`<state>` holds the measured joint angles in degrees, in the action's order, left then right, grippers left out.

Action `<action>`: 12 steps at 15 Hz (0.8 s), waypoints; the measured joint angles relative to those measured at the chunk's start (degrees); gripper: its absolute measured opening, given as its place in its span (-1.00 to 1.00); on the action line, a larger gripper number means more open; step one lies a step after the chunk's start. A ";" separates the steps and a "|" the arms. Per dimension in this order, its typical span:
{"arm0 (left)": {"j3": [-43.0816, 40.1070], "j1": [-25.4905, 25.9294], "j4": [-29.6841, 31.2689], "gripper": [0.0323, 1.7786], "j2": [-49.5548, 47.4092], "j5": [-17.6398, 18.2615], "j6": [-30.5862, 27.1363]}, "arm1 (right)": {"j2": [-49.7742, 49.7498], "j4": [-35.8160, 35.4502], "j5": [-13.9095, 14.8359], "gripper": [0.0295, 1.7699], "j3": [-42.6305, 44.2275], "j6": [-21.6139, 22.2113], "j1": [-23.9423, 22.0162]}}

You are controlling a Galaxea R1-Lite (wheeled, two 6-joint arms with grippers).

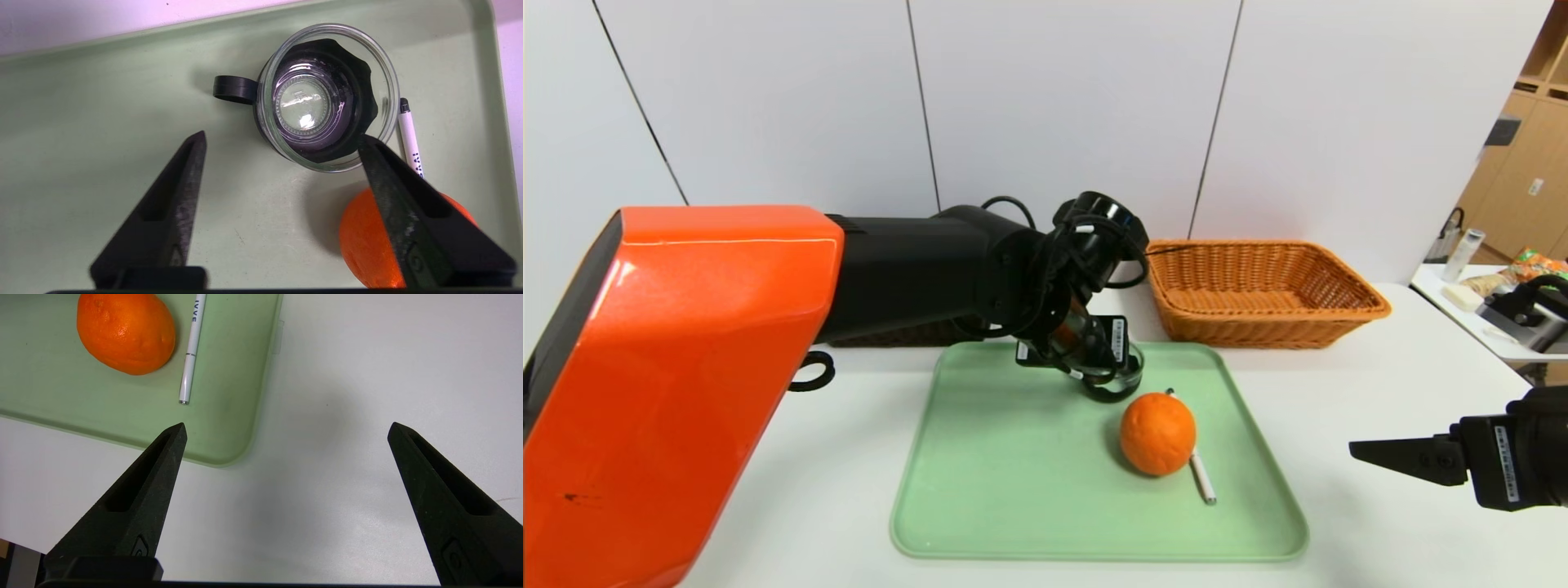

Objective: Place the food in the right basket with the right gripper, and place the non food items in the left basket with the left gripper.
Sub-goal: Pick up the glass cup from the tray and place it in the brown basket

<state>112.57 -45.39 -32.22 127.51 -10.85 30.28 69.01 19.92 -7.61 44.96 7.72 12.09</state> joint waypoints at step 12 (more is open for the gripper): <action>0.30 0.38 0.72 -0.99 -0.22 -2.51 -2.41 | -0.18 0.00 -0.05 0.92 -0.12 -0.04 0.15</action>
<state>112.87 -45.01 -31.50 127.29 -13.36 27.87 68.83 19.92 -7.66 44.84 7.68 12.24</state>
